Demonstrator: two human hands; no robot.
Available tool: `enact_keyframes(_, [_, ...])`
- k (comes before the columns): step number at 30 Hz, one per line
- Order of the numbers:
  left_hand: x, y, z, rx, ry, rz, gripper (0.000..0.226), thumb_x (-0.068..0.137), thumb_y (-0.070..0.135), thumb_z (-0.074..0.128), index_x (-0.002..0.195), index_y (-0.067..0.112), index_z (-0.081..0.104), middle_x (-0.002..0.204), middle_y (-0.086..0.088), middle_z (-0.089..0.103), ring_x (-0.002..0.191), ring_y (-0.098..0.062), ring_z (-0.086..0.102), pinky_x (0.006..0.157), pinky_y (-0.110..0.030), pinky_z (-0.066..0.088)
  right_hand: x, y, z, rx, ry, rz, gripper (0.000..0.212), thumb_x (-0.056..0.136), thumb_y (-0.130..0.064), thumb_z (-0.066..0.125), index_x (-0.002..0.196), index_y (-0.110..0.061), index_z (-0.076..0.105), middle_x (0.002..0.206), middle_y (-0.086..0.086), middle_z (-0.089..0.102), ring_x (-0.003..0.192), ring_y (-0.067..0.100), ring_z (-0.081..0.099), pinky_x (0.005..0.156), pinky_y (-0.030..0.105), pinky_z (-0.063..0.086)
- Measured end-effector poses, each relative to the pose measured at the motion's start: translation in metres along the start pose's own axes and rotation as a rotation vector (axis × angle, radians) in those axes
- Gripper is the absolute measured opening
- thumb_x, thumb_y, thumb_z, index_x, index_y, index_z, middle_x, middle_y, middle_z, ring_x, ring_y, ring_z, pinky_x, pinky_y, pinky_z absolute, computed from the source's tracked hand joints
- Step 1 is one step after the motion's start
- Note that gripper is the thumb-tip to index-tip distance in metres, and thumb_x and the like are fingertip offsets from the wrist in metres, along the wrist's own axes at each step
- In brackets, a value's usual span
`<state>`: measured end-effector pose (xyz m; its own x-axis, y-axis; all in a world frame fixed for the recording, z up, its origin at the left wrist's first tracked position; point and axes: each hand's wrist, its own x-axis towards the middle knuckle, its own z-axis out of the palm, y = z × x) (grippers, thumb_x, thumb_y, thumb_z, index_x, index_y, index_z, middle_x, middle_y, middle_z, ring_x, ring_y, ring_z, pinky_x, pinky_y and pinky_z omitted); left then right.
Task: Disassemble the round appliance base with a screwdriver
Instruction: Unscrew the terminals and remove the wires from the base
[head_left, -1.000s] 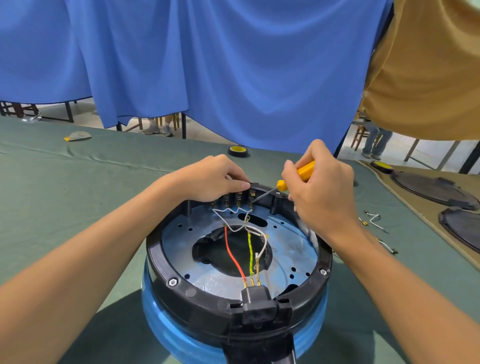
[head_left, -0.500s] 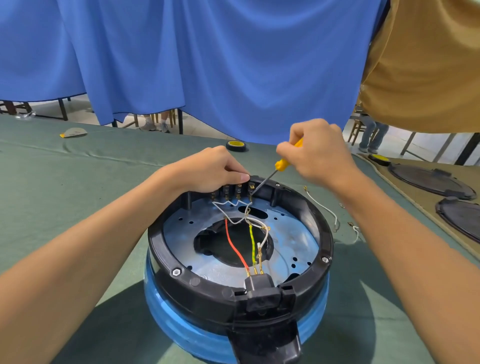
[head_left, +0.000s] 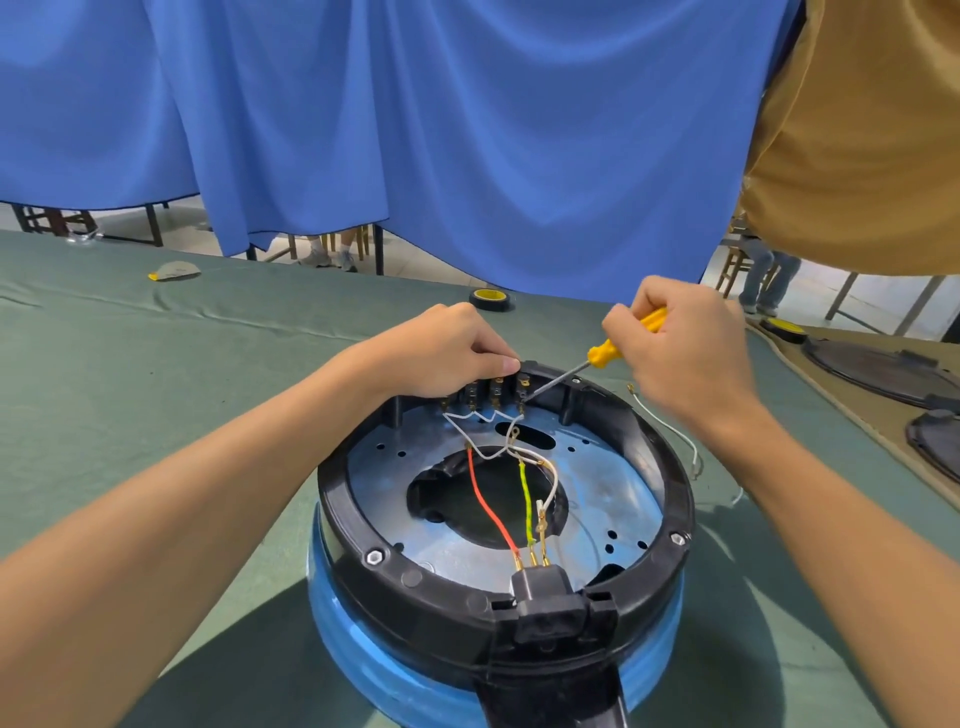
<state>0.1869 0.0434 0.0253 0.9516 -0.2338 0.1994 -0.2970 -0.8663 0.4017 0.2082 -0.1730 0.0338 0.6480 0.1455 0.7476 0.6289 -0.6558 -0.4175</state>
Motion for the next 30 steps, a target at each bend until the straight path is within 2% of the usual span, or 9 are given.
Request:
enact_keyframes(3, [-0.001,0.002,-0.001,-0.001,-0.013,-0.022,0.025,0.098,0.038,0.054,0.114,0.030,0.072,0.099,-0.011,0.073,0.078,-0.019,0.056,0.091,-0.041,0.050,-0.008,0.003,0.000,0.030,0.008,0.002,0.035,0.084,-0.024,0.057,0.057,-0.009,0.042,0.045,-0.003,0.035,0.053,0.021,0.030,0.055,0.025,0.029])
enact_keyframes(10, [-0.005,0.009,-0.002,0.018,-0.018,-0.070,0.027,0.097,0.037,0.055,0.116,0.027,0.071,0.107,-0.003,0.074,0.100,-0.030,0.065,0.091,-0.039,0.050,0.010,0.006,0.004,0.108,-0.167,0.146,0.033,0.080,-0.014,0.059,0.054,-0.011,0.040,0.047,0.003,0.032,0.055,0.021,0.028,0.051,0.028,0.022])
enact_keyframes(16, [-0.007,0.014,-0.003,0.010,-0.003,-0.076,0.028,0.097,0.035,0.055,0.118,0.023,0.071,0.113,0.007,0.071,0.094,-0.023,0.066,0.089,-0.035,0.052,0.027,-0.005,0.012,0.065,-0.412,0.190,0.030,0.079,-0.015,0.059,0.054,-0.009,0.043,0.053,0.006,0.034,0.055,0.018,0.028,0.048,0.028,0.023])
enact_keyframes(18, [-0.006,0.013,-0.002,0.015,-0.002,-0.076,0.028,0.097,0.036,0.055,0.118,0.024,0.070,0.106,0.005,0.074,0.091,-0.023,0.065,0.085,-0.034,0.053,0.025,-0.007,0.017,0.047,-0.398,0.163,0.030,0.079,-0.016,0.059,0.054,-0.009,0.045,0.050,0.004,0.035,0.056,0.018,0.030,0.048,0.028,0.024])
enact_keyframes(21, [-0.005,0.010,-0.001,0.018,0.001,-0.070,0.027,0.097,0.036,0.054,0.117,0.027,0.071,0.090,0.001,0.074,0.072,-0.017,0.058,0.067,-0.018,0.046,0.018,-0.008,0.021,0.033,-0.339,0.086,0.032,0.080,-0.018,0.060,0.052,-0.012,0.044,0.047,-0.001,0.038,0.062,0.022,0.035,0.051,0.028,0.027])
enact_keyframes(22, [-0.005,0.011,-0.001,0.014,0.003,-0.069,0.027,0.097,0.036,0.054,0.117,0.028,0.071,0.087,0.002,0.074,0.070,-0.015,0.057,0.065,-0.016,0.045,0.017,-0.008,0.020,0.040,-0.325,0.065,0.034,0.080,-0.019,0.060,0.051,-0.014,0.042,0.046,-0.002,0.038,0.062,0.023,0.035,0.052,0.028,0.028])
enact_keyframes(26, [-0.007,0.012,-0.001,0.002,0.000,-0.073,0.027,0.097,0.036,0.055,0.119,0.027,0.070,0.101,0.006,0.075,0.090,-0.019,0.066,0.085,-0.032,0.052,0.017,-0.009,0.008,0.016,-0.292,-0.012,0.035,0.081,-0.018,0.059,0.052,-0.014,0.040,0.046,0.000,0.038,0.058,0.024,0.032,0.061,0.031,0.030])
enact_keyframes(27, [-0.007,0.011,-0.002,-0.002,-0.003,-0.073,0.028,0.097,0.035,0.055,0.119,0.027,0.070,0.104,0.006,0.074,0.092,-0.016,0.067,0.086,-0.030,0.052,0.017,-0.009,0.004,0.015,-0.269,-0.027,0.035,0.082,-0.017,0.059,0.052,-0.014,0.040,0.046,0.000,0.037,0.055,0.023,0.032,0.061,0.031,0.029])
enact_keyframes(30, [-0.009,0.006,-0.003,-0.072,-0.020,-0.072,0.027,0.097,0.032,0.056,0.121,0.027,0.069,0.109,0.014,0.071,0.087,0.007,0.062,0.077,-0.010,0.044,0.015,-0.010,-0.007,0.072,-0.162,-0.052,0.037,0.082,-0.017,0.060,0.052,-0.016,0.040,0.044,-0.002,0.035,0.050,0.018,0.031,0.054,0.025,0.026])
